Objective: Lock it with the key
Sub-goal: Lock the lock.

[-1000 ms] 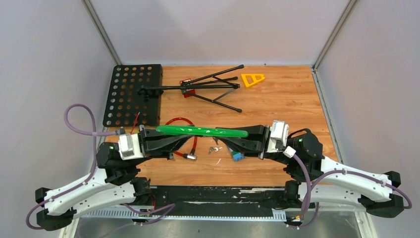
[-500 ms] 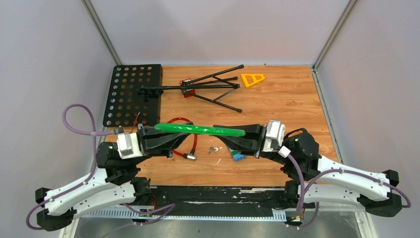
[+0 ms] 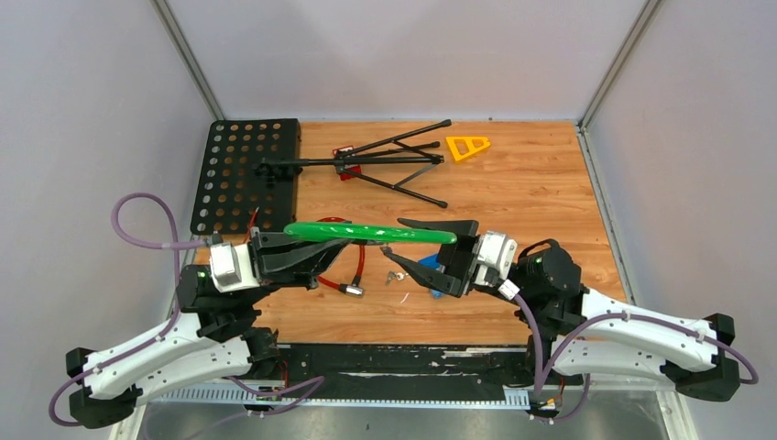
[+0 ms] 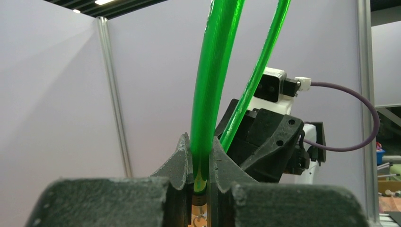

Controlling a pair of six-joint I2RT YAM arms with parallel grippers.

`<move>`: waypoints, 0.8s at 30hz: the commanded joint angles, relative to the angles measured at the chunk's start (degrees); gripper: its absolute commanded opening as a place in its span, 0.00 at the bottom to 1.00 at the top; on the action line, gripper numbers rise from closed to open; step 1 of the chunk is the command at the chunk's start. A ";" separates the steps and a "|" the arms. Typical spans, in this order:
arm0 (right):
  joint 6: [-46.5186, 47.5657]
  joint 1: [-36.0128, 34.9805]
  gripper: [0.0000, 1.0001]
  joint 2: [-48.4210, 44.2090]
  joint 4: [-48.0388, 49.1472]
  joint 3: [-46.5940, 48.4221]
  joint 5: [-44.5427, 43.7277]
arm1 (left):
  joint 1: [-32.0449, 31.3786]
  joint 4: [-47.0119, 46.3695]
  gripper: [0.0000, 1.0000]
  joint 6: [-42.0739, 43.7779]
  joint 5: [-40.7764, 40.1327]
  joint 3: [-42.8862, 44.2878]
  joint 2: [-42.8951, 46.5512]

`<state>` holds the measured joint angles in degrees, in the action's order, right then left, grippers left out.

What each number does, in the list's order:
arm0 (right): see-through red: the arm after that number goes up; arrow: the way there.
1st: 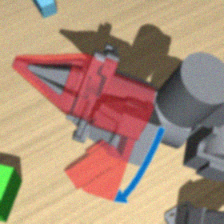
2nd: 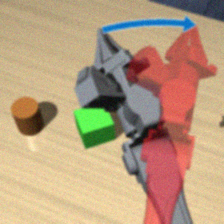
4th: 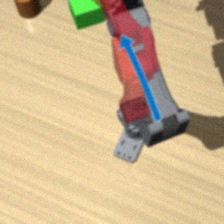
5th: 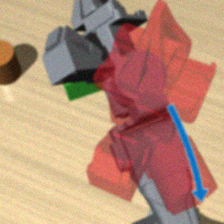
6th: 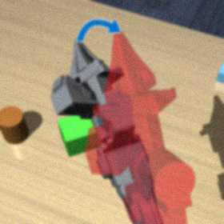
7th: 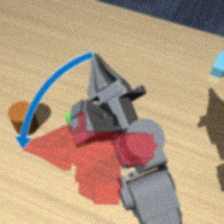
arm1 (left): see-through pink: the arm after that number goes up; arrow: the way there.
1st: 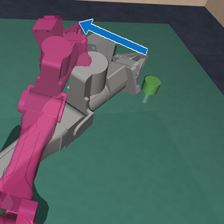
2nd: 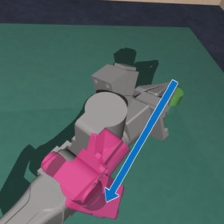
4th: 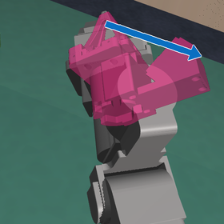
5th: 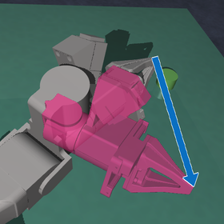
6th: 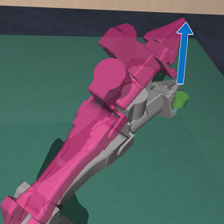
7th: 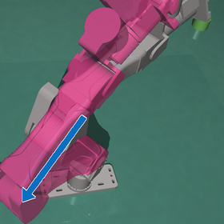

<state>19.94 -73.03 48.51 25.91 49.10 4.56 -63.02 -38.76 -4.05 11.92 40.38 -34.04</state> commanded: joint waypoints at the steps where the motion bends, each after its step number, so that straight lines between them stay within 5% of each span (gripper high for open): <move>1: 6.90 0.04 0.53 -2.63 -8.82 0.49 1.06 | -0.17 -3.64 0.00 -0.44 -0.10 0.66 0.78; 15: 11.98 0.08 0.50 0.78 -14.05 3.92 -1.10 | -0.17 -4.07 0.00 -1.52 0.78 1.02 0.40; 24: 13.18 -0.02 0.38 3.04 -12.18 4.66 -3.86 | -0.18 -4.47 0.00 -1.68 0.47 0.84 0.13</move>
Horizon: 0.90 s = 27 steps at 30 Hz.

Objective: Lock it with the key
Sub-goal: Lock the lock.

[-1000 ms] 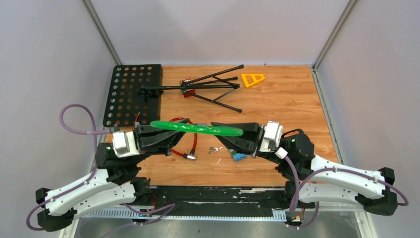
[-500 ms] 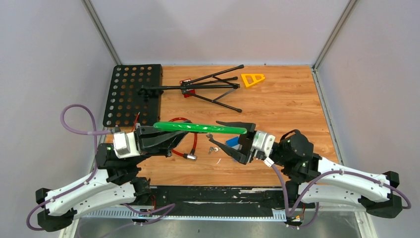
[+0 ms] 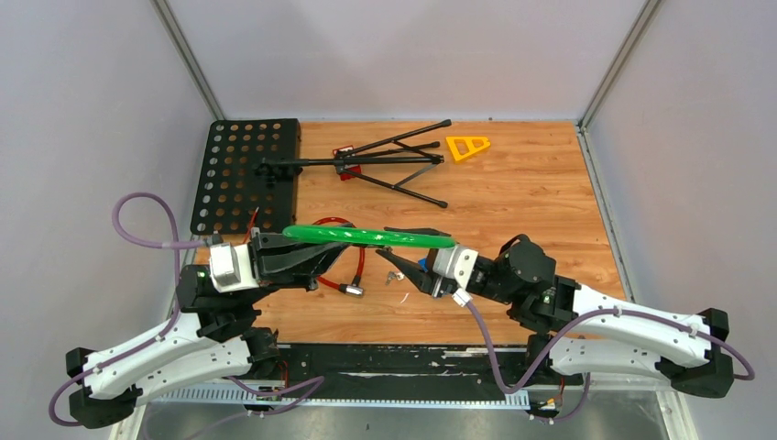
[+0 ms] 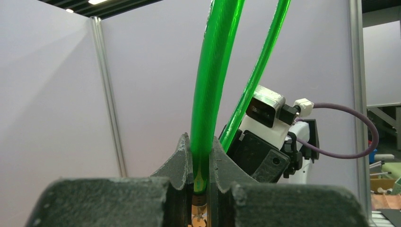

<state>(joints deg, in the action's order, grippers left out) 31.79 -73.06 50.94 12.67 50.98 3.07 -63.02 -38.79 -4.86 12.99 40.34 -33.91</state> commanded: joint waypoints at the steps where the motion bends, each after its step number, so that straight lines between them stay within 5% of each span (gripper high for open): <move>1: 1.55 -0.11 0.36 0.77 1.41 2.70 -2.91 | -0.17 -4.48 0.00 -0.85 -0.68 0.81 0.09; 8: 4.77 -2.28 0.11 1.74 3.87 2.15 -9.82 | -0.17 -4.54 0.00 -0.78 -0.96 0.62 0.18; 18: 8.45 -5.70 0.05 2.21 7.55 0.88 -14.61 | -0.17 -4.54 0.00 -0.76 -1.65 0.44 0.05; 20: 8.55 -6.00 0.06 2.24 7.99 0.87 -14.79 | -0.19 -4.54 0.00 -0.76 -1.70 0.36 0.07; 23: 8.56 -6.46 0.24 1.96 9.01 0.47 -14.43 | -0.18 -4.71 0.00 -0.93 -1.70 0.25 0.04; 27: 8.41 -6.65 0.29 1.63 9.59 0.04 -13.25 | -0.17 -4.75 0.00 -1.01 -1.84 0.09 0.03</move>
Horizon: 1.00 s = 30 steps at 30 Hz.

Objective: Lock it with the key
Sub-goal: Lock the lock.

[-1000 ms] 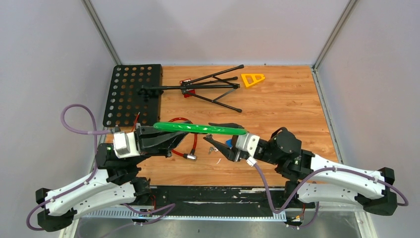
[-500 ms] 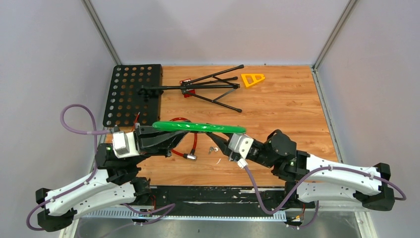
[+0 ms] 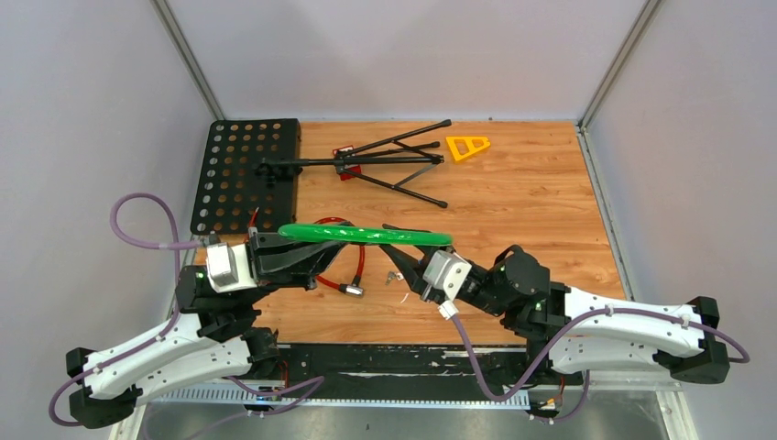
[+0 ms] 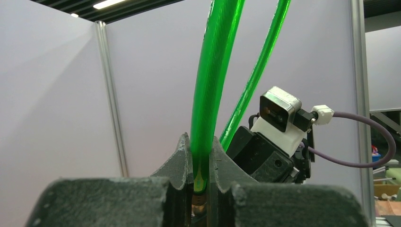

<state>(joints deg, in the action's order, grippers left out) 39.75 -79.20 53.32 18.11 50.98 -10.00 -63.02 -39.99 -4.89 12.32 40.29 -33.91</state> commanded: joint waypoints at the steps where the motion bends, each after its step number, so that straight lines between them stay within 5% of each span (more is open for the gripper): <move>1: 0.39 -0.51 0.31 -0.83 4.04 0.08 0.33 | -0.17 -3.52 0.00 -1.00 -1.15 0.18 0.01; 5: 0.27 -0.57 0.35 -1.32 4.04 -0.09 1.38 | -0.17 -3.52 0.00 -0.92 -1.20 0.22 -0.06; 12: 0.20 -0.69 0.00 -1.06 1.72 0.38 -0.55 | -0.20 -3.78 0.00 -1.09 -1.17 0.14 -0.05; 17: 1.45 -0.69 0.00 0.47 0.50 0.31 -7.55 | -0.18 -3.96 0.00 -1.22 -1.42 0.46 0.02; 24: 7.85 -0.28 0.00 2.59 10.99 -8.77 -22.20 | -0.17 -4.45 0.00 -1.56 -1.52 1.28 0.06; 30: 2.23 3.76 0.00 3.57 13.66 -14.90 -22.31 | -0.17 -5.57 0.00 -2.21 -1.86 1.45 0.06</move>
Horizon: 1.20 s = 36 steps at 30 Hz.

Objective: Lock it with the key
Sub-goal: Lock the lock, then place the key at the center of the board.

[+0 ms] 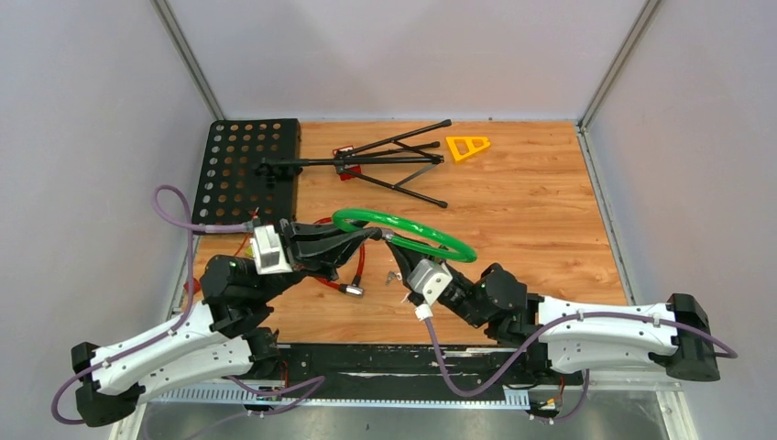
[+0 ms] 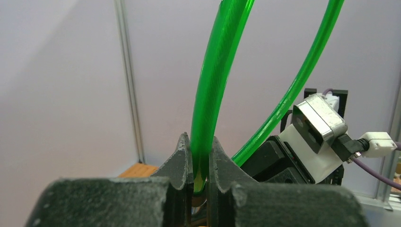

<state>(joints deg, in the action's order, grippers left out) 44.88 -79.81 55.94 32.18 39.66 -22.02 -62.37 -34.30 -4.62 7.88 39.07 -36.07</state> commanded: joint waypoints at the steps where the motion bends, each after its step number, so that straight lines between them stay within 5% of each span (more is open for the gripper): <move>1: -4.26 5.14 0.00 0.80 -0.99 -4.15 -9.04 | -0.82 -11.45 0.00 -2.54 2.54 2.63 2.30; 6: -9.27 9.14 0.00 0.82 -2.58 -6.11 -6.56 | -0.83 -12.52 0.00 -3.06 1.78 2.25 2.69; 15: -6.03 9.99 0.00 6.08 10.68 -8.49 -28.37 | -0.82 -12.37 0.00 -3.11 -11.24 -0.09 4.43; 21: -9.24 11.07 0.00 6.55 8.33 -10.98 -25.52 | -0.84 -11.08 0.00 -1.73 -16.24 -0.68 6.81; 36: -29.14 16.02 0.00 7.73 -11.69 -10.25 25.13 | -0.82 -10.43 0.00 2.78 -5.83 4.26 6.74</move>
<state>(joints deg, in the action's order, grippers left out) 21.10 -66.02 62.57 41.08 29.69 -3.79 -62.59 -24.21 -3.42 -6.15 34.33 -34.57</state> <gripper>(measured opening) 0.036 0.097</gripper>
